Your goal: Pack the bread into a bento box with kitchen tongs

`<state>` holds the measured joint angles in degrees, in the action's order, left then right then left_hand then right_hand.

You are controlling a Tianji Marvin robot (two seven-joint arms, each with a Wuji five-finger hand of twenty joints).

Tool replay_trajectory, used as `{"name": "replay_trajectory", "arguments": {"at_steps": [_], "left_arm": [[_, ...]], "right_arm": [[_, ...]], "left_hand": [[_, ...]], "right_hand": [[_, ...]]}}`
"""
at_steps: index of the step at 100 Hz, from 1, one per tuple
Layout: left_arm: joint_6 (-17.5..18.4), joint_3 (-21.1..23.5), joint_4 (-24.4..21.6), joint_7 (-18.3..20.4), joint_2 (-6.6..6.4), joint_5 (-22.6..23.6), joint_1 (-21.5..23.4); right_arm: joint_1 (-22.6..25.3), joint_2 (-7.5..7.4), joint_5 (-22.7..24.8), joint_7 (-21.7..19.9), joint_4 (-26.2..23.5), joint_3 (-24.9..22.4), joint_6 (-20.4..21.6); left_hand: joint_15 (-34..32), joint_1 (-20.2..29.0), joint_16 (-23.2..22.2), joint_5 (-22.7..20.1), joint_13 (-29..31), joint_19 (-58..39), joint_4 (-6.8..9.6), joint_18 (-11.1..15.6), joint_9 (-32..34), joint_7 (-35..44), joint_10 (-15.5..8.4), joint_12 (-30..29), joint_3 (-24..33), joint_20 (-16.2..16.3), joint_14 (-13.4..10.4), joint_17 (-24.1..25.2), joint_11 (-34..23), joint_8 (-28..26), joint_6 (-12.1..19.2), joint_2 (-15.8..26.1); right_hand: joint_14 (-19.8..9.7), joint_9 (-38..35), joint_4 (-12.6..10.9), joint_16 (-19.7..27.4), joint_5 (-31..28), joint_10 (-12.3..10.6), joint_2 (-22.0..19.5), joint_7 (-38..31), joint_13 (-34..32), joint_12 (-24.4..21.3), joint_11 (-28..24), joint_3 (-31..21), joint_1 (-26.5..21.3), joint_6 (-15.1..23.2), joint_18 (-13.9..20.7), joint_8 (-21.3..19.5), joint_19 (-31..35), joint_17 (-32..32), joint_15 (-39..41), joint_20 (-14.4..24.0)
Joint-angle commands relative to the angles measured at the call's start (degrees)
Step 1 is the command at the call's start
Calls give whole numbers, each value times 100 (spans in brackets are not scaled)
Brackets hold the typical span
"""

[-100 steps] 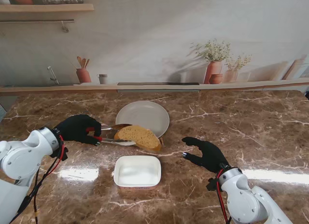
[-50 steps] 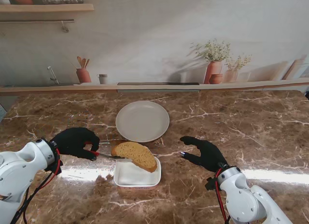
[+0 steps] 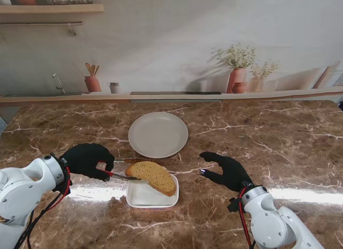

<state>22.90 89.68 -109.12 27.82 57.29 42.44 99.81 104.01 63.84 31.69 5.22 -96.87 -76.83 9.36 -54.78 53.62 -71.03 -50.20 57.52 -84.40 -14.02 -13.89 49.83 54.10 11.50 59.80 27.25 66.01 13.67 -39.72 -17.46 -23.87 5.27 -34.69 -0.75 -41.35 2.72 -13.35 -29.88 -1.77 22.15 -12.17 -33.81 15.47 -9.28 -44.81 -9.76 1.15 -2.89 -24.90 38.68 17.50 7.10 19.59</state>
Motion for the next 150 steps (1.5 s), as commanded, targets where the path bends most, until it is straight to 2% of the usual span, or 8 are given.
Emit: {"name": "replay_trajectory", "arguments": {"at_steps": [1,33,48,80,95,99,122,150], "left_arm": [[29,-7,-65,43,-27,51,59],[20,74,-86,230,-58,-145,88],[30,81,-67,378,-87,-304,51],[29,150,-140,671,-141,-393,48],[-3,169,-136,653,-134,-462,81],[-6,171,-128,621,-127,-470,90],[-29,183,-86,469,-97,-566,134],[-62,216,-25,308,-62,-600,164]], "right_arm": [[57,14,-38,-70,4,4,-16],[61,15,-45,-70,-2,2,-27],[63,16,-37,-61,-9,-1,-29],[66,17,-52,-65,-1,-2,-43],[62,18,-63,-67,6,5,-47],[60,17,-67,-72,6,6,-47],[50,17,-61,-70,9,9,-48],[47,13,-45,-85,5,13,-63]], "left_hand": [[-483,998,-129,-108,339,-695,337,283,943,-87,-964,212,1030,237,-76,-186,-1100,134,167,1047],[-260,562,29,-73,347,-523,531,325,990,-1398,-823,-648,1140,149,-60,-185,-300,1144,-114,651],[-41,246,158,17,355,-328,581,290,960,-1994,-735,-921,1358,66,-4,-199,-168,1286,-313,270],[228,-113,273,187,277,-5,549,270,859,-3849,-880,-868,1738,-17,4,-133,-299,1435,-643,-167],[333,-292,331,209,245,113,532,289,830,-4213,-919,-741,1846,-88,60,-148,-419,1549,-683,-333],[343,-346,363,234,316,136,521,286,831,-4278,-936,-718,1862,-118,-164,-196,-445,1570,-716,-364],[461,-569,434,271,337,178,363,304,641,-4491,-957,-721,2103,-242,-201,-250,-773,1632,-771,-687],[488,-609,425,416,355,196,322,323,469,-4725,-999,-761,2225,-296,-235,-290,-1052,1737,-820,-726]], "right_hand": [[-23,70,-135,-73,100,-51,-71,63,-9,41,-19,68,-21,148,62,17,-109,-10,34,147],[-13,71,-133,-72,95,-59,-79,60,-5,41,-19,68,-19,151,65,14,-119,-26,34,144],[-27,70,-136,-72,79,-60,-87,53,-6,42,-20,62,-32,159,65,11,-123,-30,35,143],[-20,69,-135,-74,51,-58,-84,38,7,44,-20,60,-30,162,44,5,-130,-46,32,145],[-12,73,-135,-75,43,-52,-86,34,6,44,-19,58,-33,169,34,4,-133,-50,32,148],[-10,71,-135,-75,38,-54,-87,31,9,45,-20,58,-33,169,33,3,-132,-48,31,149],[-14,70,-135,-76,34,-52,-92,29,4,46,-19,54,-41,169,42,4,-136,-45,32,151],[-10,70,-134,-75,38,-53,-94,28,9,45,-19,53,-49,164,49,5,-139,-44,31,154]]}}
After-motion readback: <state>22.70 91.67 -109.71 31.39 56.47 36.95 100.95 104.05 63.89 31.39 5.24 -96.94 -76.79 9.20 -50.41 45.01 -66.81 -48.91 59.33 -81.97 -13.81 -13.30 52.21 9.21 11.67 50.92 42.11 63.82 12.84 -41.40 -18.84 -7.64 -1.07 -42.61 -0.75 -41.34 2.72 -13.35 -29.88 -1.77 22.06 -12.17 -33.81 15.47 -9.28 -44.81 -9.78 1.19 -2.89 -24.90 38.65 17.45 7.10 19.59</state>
